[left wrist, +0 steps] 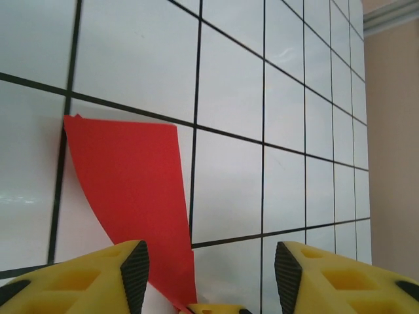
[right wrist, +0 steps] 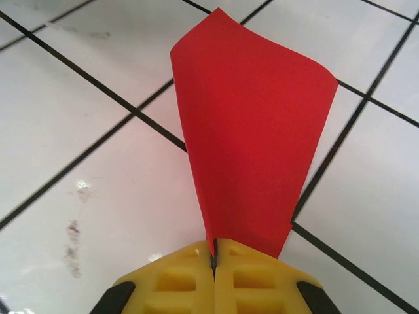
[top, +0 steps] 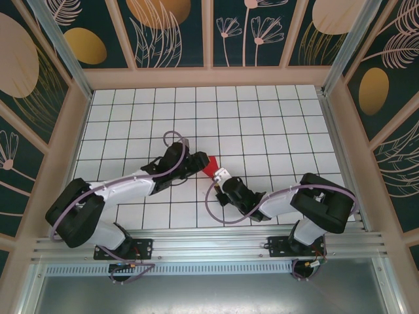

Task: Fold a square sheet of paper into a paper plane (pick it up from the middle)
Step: Fold the wing for the fifth time at the center of the table.

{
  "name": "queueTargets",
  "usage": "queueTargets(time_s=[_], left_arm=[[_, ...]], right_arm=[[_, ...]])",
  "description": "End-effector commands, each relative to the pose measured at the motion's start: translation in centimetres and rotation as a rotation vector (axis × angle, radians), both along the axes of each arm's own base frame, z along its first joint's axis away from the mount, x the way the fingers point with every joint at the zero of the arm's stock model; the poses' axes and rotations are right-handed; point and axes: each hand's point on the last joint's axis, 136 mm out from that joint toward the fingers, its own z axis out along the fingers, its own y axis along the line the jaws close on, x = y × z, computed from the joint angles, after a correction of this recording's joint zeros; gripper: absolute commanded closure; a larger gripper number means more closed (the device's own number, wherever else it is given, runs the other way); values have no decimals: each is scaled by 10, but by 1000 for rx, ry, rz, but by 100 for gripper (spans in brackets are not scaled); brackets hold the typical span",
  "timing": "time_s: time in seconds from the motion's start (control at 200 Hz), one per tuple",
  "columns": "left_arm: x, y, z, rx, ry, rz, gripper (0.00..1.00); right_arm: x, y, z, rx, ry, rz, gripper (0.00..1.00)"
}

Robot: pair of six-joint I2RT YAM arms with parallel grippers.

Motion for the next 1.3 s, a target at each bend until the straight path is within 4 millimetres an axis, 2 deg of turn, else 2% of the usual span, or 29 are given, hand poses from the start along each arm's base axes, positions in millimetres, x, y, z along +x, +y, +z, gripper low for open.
queueTargets(time_s=[0.0,0.11,0.21,0.365,0.45,0.645,1.031,1.181,1.296], left_arm=[[-4,27,-6,68,-20,81,44],[-7,33,3,50,-59,89,45],[-11,33,2,43,-66,72,46],[-17,21,-2,6,-60,5,49],[-21,14,-7,-23,-40,-31,50],[-26,2,-23,-38,12,-86,46],[-17,-2,-56,33,136,-39,39],[-12,-6,-61,42,148,-39,41],[-15,-5,-71,62,175,-48,49]], right_arm=[[-8,17,15,165,94,41,100],[-8,19,13,222,164,30,100],[-8,20,13,254,191,23,100],[-9,20,13,300,238,3,100],[-6,16,7,297,261,-26,100],[-13,15,-2,283,297,-8,98],[-14,18,-8,164,212,33,98],[-16,18,-9,120,163,57,98],[-17,20,-8,91,129,74,97]])
